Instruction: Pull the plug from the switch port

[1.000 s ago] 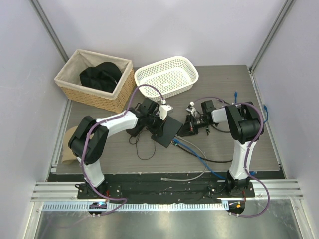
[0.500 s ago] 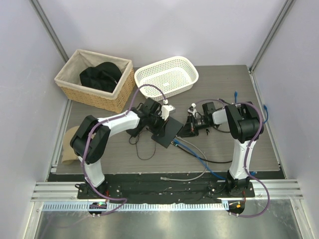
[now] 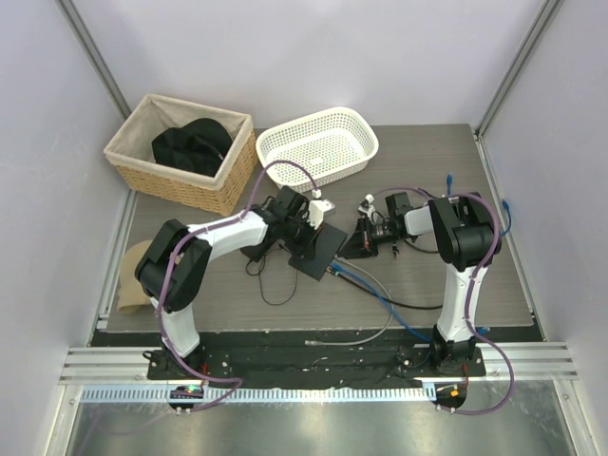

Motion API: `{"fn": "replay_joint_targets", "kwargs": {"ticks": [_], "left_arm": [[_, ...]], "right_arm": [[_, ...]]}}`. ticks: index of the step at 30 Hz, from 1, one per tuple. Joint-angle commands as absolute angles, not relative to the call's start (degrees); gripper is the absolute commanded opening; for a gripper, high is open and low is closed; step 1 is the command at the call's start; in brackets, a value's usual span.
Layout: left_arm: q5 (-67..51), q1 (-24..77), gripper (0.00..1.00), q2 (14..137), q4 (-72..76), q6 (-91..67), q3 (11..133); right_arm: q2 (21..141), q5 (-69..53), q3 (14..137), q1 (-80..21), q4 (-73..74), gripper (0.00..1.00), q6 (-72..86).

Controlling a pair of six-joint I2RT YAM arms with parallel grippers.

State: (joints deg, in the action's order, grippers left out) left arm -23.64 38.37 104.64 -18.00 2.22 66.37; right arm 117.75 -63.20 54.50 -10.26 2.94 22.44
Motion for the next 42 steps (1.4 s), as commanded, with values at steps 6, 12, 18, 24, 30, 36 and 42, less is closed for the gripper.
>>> {"fn": "replay_joint_targets", "kwargs": {"ticks": [6, 12, 18, 24, 30, 36, 42], "left_arm": [[-18.6, 39.1, 0.0, 107.6, -20.7, 3.5, 64.8], [-18.8, 39.1, 0.0, 108.2, -21.2, 3.3, 65.3], [-19.3, 39.3, 0.0, 108.5, -21.4, 2.7, 65.4], [-19.0, 39.4, 0.0, 108.4, -21.7, 3.3, 65.5], [-18.7, 39.5, 0.0, 109.5, -21.9, 2.6, 66.2], [-18.4, 39.5, 0.0, 109.4, -22.2, 2.8, 66.9], [-18.9, 39.6, 0.0, 109.7, -22.1, 2.6, 66.5]], "right_arm": [[115.7, -49.5, 46.9, -13.2, -2.9, 0.01, 21.0], [120.7, -50.8, 60.1, -10.0, -0.4, 0.01, 21.8], [122.7, -50.2, 60.0, -11.3, 3.5, 0.01, 19.6], [119.0, -51.4, 51.3, -13.4, -0.4, 0.01, 18.0], [123.5, -51.7, 63.9, -10.3, 4.3, 0.01, 19.8], [123.6, -51.2, 60.4, -9.8, 6.9, 0.01, 15.6], [121.5, -51.2, 55.0, -10.8, 4.1, 0.01, 15.7]]}}
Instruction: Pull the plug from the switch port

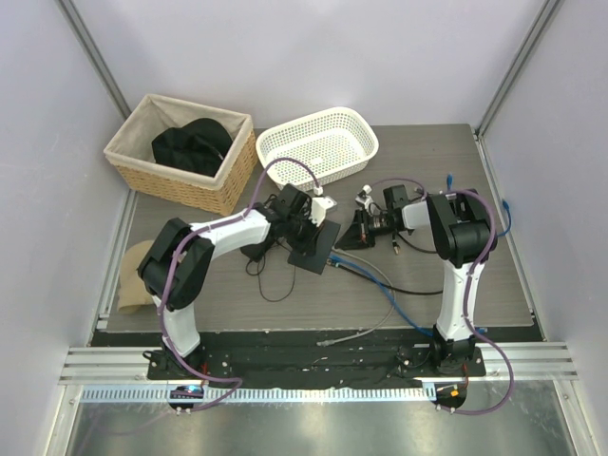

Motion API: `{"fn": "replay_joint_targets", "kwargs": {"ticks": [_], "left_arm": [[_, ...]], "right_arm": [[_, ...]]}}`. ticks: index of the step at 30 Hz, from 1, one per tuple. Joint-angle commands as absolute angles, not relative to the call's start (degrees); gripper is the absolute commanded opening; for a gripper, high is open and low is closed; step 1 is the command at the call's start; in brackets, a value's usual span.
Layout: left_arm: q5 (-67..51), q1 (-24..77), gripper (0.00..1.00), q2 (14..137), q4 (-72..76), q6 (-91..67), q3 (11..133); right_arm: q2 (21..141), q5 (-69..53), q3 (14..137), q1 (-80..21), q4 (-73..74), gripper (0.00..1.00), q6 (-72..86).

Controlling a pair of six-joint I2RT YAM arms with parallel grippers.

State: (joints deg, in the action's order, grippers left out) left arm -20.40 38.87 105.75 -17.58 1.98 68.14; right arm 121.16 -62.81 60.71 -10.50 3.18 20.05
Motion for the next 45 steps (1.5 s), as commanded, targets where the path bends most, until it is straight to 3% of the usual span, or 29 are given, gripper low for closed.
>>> {"fn": "replay_joint_targets", "kwargs": {"ticks": [1, 9, 16, 23, 28, 30, 38, 45], "left_arm": [[-18.8, 39.8, 0.0, 109.7, -22.1, 2.6, 67.0], [-18.5, 40.0, 0.0, 110.1, -22.2, 2.7, 67.5], [-18.3, 40.2, 0.0, 109.9, -22.2, 2.8, 67.5], [-18.5, 40.3, 0.0, 110.7, -22.1, 2.6, 67.1], [-18.5, 40.5, 0.0, 111.2, -22.4, 2.5, 68.6], [-18.3, 40.5, 0.0, 111.2, -22.4, 2.5, 68.6], [-18.7, 40.7, 0.0, 111.5, -22.4, 2.4, 67.9], [-18.3, 40.8, 0.0, 111.4, -22.9, 2.7, 68.7]], "right_arm": [[121.5, -51.4, 54.7, -11.1, 4.0, 0.01, 15.6], [125.8, -51.5, 67.7, -8.5, 5.6, 0.01, 17.2], [120.0, -51.5, 50.6, -13.8, 0.4, 0.01, 16.4], [124.2, -51.8, 62.4, -7.7, 0.6, 0.01, 19.4], [123.0, -52.0, 54.4, -9.5, 3.4, 0.01, 16.6], [119.8, -52.4, 49.6, -9.6, -2.5, 0.01, 18.8], [121.6, -53.3, 60.4, -3.6, -1.9, 0.01, 22.0], [113.7, -52.6, 45.0, -7.8, 0.4, 0.01, 18.5]]}}
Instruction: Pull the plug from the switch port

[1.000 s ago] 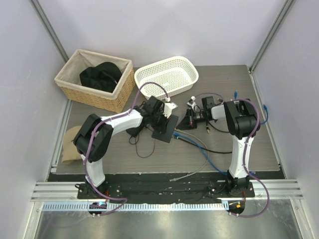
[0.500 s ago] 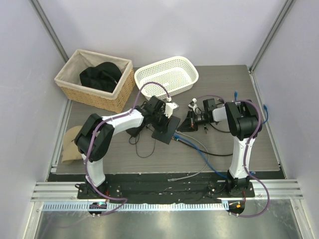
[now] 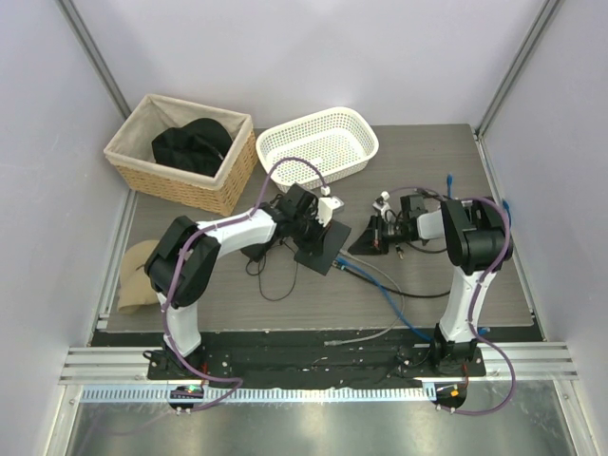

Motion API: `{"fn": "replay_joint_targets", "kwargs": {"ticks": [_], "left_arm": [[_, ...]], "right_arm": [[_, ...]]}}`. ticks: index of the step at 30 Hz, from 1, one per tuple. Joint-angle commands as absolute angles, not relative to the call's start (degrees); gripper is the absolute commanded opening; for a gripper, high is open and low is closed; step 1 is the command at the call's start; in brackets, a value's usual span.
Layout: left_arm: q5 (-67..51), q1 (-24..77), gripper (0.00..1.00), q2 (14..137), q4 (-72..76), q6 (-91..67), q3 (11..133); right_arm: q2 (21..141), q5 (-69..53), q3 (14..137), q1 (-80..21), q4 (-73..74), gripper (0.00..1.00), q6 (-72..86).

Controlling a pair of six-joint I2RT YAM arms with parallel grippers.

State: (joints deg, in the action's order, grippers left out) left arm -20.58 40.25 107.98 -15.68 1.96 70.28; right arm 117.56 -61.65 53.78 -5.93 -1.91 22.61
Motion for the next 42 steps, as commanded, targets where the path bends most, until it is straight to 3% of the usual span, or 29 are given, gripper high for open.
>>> {"fn": "replay_joint_targets", "kwargs": {"ticks": [1, 6, 8, 9, 12, 23, 32, 42], "left_arm": [[-18.2, 40.8, 0.0, 111.3, -23.0, 2.7, 68.7], [-18.5, 40.8, 0.0, 111.4, -22.6, 2.5, 68.4], [-18.5, 40.9, 0.0, 111.4, -22.5, 2.5, 68.6], [-18.5, 40.9, 0.0, 111.4, -22.6, 2.6, 68.6], [-18.4, 40.9, 0.0, 111.0, -22.6, 2.7, 68.5], [-17.7, 40.8, 0.0, 109.8, -22.9, 3.5, 67.1], [-17.7, 40.9, 0.0, 110.8, -23.3, 3.4, 68.4], [-18.0, 40.9, 0.0, 111.4, -23.2, 3.2, 68.6]], "right_arm": [[112.9, -53.6, 45.3, -7.8, 0.4, 0.01, 18.5], [114.4, -56.7, 53.3, -6.7, 4.7, 0.01, 17.8], [115.2, -58.0, 54.9, -6.6, 5.2, 0.09, 17.8], [116.4, -58.5, 55.3, -6.7, 5.2, 0.19, 17.8], [118.5, -59.9, 55.5, -6.7, 4.7, 0.29, 17.8], [120.4, -59.1, 52.7, -11.3, 2.3, 0.44, 15.8], [121.6, -62.9, 50.9, -12.1, 0.3, 0.4, 14.9], [118.2, -66.2, 45.0, -12.1, -14.3, 0.37, 19.1]]}}
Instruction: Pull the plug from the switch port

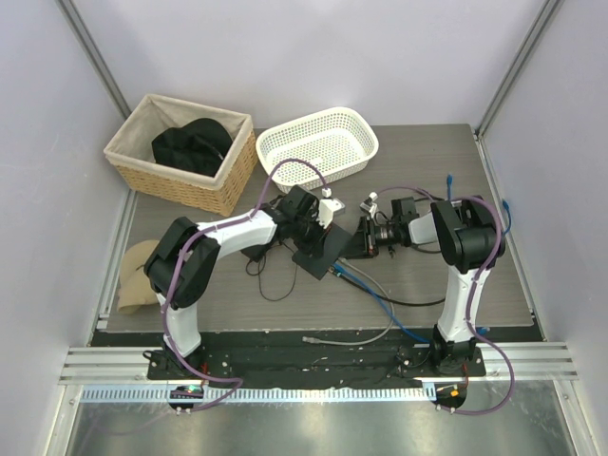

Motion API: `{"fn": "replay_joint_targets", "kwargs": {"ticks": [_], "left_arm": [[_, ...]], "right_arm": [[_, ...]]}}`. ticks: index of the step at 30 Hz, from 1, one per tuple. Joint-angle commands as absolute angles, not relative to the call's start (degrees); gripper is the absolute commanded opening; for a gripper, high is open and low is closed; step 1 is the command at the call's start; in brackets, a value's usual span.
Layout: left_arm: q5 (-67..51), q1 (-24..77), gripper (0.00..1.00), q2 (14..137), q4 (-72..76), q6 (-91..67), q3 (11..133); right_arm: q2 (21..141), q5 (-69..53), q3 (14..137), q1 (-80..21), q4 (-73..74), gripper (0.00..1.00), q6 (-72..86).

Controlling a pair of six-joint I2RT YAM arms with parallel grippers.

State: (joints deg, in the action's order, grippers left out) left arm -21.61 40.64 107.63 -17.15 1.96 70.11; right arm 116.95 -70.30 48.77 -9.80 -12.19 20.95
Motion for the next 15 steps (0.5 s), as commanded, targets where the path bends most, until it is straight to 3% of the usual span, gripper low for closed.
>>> {"fn": "replay_joint_targets", "kwargs": {"ticks": [1, 4, 8, 12, 15], "left_arm": [[-17.9, 40.9, 0.0, 111.4, -23.2, 3.2, 68.6], [-17.9, 41.0, 0.0, 111.5, -23.1, 3.2, 68.9], [-17.6, 41.0, 0.0, 111.5, -23.1, 3.5, 68.8], [-17.5, 41.3, 0.0, 111.4, -23.1, 3.7, 68.6], [-17.3, 41.3, 0.0, 111.3, -23.1, 3.9, 68.6]], "right_arm": [[118.0, -65.7, 44.9, -12.2, -14.2, 0.34, 18.6], [117.9, -64.0, 45.2, -12.7, -13.2, 0.25, 17.2], [117.2, -64.1, 45.1, -12.9, -12.8, 0.25, 16.7], [117.4, -66.3, 44.6, -12.8, -14.9, 0.1, 17.3], [117.9, -69.7, 44.6, -12.9, -17.9, 0.07, 19.3]]}}
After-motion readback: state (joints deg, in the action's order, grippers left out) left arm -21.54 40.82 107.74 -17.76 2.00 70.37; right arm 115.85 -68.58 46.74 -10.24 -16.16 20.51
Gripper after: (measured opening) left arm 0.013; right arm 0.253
